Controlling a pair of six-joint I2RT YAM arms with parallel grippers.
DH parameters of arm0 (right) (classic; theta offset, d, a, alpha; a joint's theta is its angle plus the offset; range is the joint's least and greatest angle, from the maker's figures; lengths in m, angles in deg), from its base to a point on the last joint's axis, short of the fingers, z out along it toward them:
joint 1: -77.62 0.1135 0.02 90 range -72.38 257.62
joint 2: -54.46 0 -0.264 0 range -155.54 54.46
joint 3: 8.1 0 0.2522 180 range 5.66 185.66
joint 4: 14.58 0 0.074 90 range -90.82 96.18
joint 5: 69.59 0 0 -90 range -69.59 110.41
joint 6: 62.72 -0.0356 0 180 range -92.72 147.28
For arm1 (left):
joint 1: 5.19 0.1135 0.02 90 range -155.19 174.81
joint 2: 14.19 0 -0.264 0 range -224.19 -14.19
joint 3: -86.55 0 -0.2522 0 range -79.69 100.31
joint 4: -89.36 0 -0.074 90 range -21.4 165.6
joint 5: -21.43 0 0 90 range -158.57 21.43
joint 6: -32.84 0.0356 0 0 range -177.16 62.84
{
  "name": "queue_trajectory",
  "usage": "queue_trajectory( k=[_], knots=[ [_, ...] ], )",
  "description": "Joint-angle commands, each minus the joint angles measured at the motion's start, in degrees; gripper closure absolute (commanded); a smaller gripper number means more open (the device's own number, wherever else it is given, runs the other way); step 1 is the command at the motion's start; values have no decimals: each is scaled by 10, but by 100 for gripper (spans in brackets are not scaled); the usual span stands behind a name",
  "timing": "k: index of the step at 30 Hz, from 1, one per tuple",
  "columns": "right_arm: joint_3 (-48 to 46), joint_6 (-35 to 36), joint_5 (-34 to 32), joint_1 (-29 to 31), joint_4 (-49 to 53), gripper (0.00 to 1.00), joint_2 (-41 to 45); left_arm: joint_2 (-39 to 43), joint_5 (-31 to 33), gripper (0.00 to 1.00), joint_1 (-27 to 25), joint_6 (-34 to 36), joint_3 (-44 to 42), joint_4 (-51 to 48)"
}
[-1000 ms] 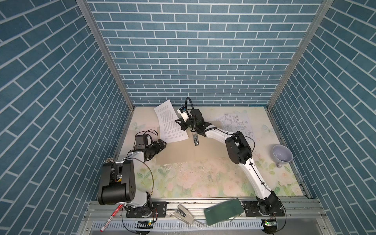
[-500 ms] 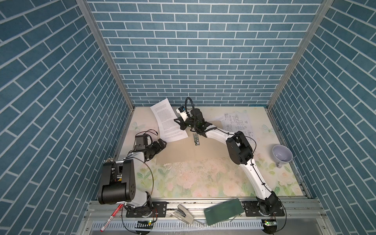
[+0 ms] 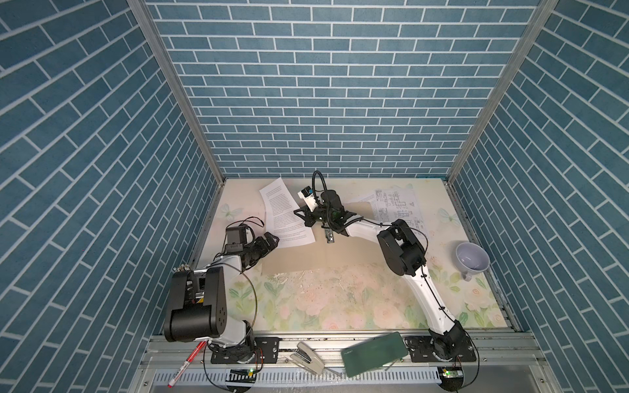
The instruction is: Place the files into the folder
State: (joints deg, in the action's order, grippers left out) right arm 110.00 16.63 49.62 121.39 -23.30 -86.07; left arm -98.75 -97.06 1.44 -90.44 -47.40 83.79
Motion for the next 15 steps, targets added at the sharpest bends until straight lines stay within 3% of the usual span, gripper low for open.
queue_trajectory(
  k=[1, 15],
  knots=[
    [-34, -20, 8, 2, -37, 100, 41, -11, -3, 0, 2, -6, -19, -34],
    [-76, -39, 43, -16, -63, 100, 48, -16, -10, 0, 3, -8, -24, -23]
  ],
)
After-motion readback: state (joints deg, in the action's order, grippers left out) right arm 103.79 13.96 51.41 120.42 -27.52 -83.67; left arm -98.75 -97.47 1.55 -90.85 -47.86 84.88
